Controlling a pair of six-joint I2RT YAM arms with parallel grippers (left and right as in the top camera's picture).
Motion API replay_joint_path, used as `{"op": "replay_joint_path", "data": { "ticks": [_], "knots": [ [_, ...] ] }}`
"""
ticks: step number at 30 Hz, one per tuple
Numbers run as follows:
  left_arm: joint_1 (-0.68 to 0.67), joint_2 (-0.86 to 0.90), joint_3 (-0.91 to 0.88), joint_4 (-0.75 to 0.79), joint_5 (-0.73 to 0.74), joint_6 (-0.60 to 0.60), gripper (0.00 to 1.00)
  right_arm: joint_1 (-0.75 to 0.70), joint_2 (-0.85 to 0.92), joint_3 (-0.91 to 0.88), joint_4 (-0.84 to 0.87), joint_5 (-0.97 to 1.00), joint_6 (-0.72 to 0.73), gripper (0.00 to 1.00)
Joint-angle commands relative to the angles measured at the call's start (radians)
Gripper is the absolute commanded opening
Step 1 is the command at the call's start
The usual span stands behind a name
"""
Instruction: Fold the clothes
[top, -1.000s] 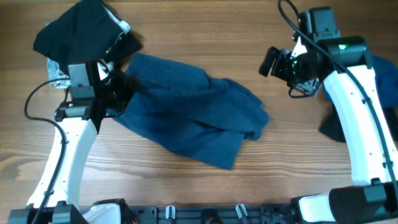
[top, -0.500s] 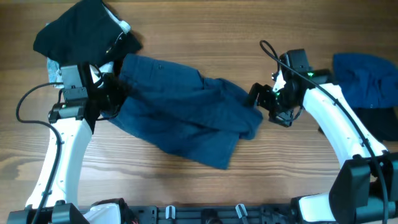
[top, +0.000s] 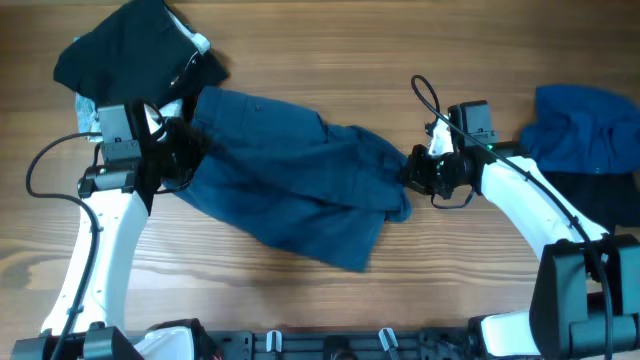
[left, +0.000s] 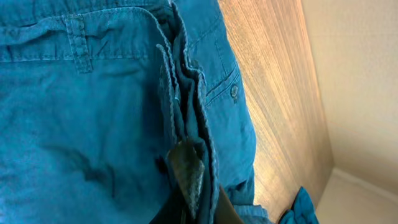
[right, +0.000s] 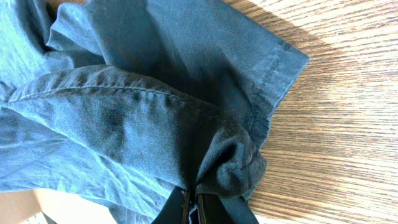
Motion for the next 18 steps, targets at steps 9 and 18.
{"op": "replay_joint_path", "data": {
  "ticks": [9,18],
  "knots": [
    [0.126,-0.007,0.015,0.005,-0.017,0.024,0.04,0.061,-0.364,0.063,-0.271,-0.441,-0.01,0.04],
    [0.165,-0.006,0.015,-0.006,-0.043,0.024,0.04,0.549,-0.336,-0.024,-0.07,-0.31,0.366,0.05]
  ]
}}
